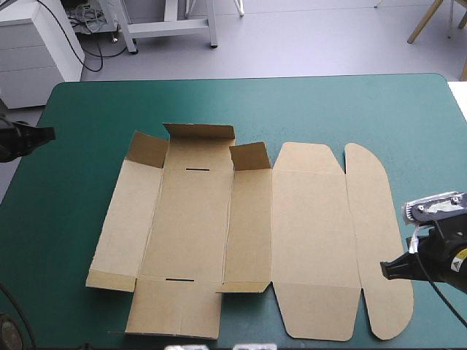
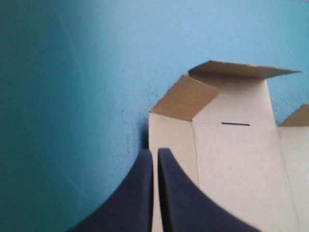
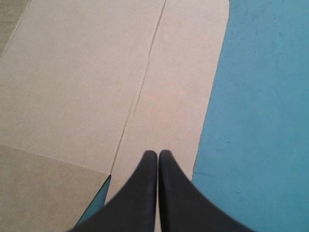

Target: Fold the box

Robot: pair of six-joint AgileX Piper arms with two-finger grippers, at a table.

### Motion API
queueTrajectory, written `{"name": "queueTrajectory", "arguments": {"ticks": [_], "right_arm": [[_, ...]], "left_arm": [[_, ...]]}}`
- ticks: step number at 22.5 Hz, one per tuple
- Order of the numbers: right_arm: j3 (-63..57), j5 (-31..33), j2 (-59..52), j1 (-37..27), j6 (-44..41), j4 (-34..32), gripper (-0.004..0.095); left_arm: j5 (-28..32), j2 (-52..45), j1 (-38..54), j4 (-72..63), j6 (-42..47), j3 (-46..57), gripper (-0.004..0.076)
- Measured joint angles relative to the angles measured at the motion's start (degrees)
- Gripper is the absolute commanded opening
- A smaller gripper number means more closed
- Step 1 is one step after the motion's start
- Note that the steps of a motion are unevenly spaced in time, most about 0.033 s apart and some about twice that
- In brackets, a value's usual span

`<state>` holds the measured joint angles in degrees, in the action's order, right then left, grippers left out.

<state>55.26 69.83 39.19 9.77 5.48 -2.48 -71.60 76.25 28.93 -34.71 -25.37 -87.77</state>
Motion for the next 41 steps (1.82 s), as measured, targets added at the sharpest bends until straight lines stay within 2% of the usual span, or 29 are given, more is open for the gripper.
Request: {"name": "queueTrajectory", "arguments": {"ticks": [4, 7, 9, 10, 11, 12, 14, 18, 21, 29, 41], "right_arm": [[-0.04, -0.34, 0.0, 0.0, 0.0, -0.22, -0.0014], [-0.04, -0.4, 0.0, 0.0, 0.0, -0.46, -0.0014], [-0.04, -0.45, 0.0, 0.0, 0.0, -0.51, -0.0014], [-0.04, -0.57, 0.0, 0.0, 0.0, -0.51, -0.0014], [-0.04, -0.81, 0.0, 0.0, 0.0, -0.51, -0.0014], [-0.04, -0.86, 0.0, 0.0, 0.0, -0.51, -0.0014], [-0.04, -0.93, 0.0, 0.0, 0.0, -0.62, -0.0014], [-0.04, -1.55, 0.0, 0.0, 0.0, -0.64, -0.0014], [-0.04, -1.74, 0.0, 0.0, 0.0, -0.64, -0.0014], [-0.04, -2.09, 0.0, 0.0, 0.0, -0.64, -0.0014], [-0.04, -2.09, 0.0, 0.0, 0.0, -0.64, -0.0014]], "left_arm": [[-0.04, 1.95, 8.39, -1.75, -0.22, 0.0, 0.0015], [-0.04, 3.08, 11.09, -1.89, 0.52, 0.0, 0.0065], [-0.04, 4.49, 12.88, -2.04, 2.05, 0.0, 0.0202], [-0.04, 5.22, 13.3, -2.31, 2.34, 0.0, 0.0366], [-0.04, 6.32, 13.51, -2.64, 2.58, 0.0, 0.044], [-0.04, 6.79, 13.56, -2.89, 2.69, 0.0, 0.0602], [0.08, 8.31, 13.54, -3.28, 2.83, 0.19, 0.0688], [0.4, 9.35, 13.54, -3.01, 2.27, 3.95, 0.0699], [0.73, 9.41, 13.54, -3.03, -0.67, 12.17, 0.0699], [1.86, 9.47, 11.64, -4.82, -7.44, 25.85, 0.0699], [2.51, 9.47, 0.27, -3.52, -9.27, 33.9, 0.0699]]}}
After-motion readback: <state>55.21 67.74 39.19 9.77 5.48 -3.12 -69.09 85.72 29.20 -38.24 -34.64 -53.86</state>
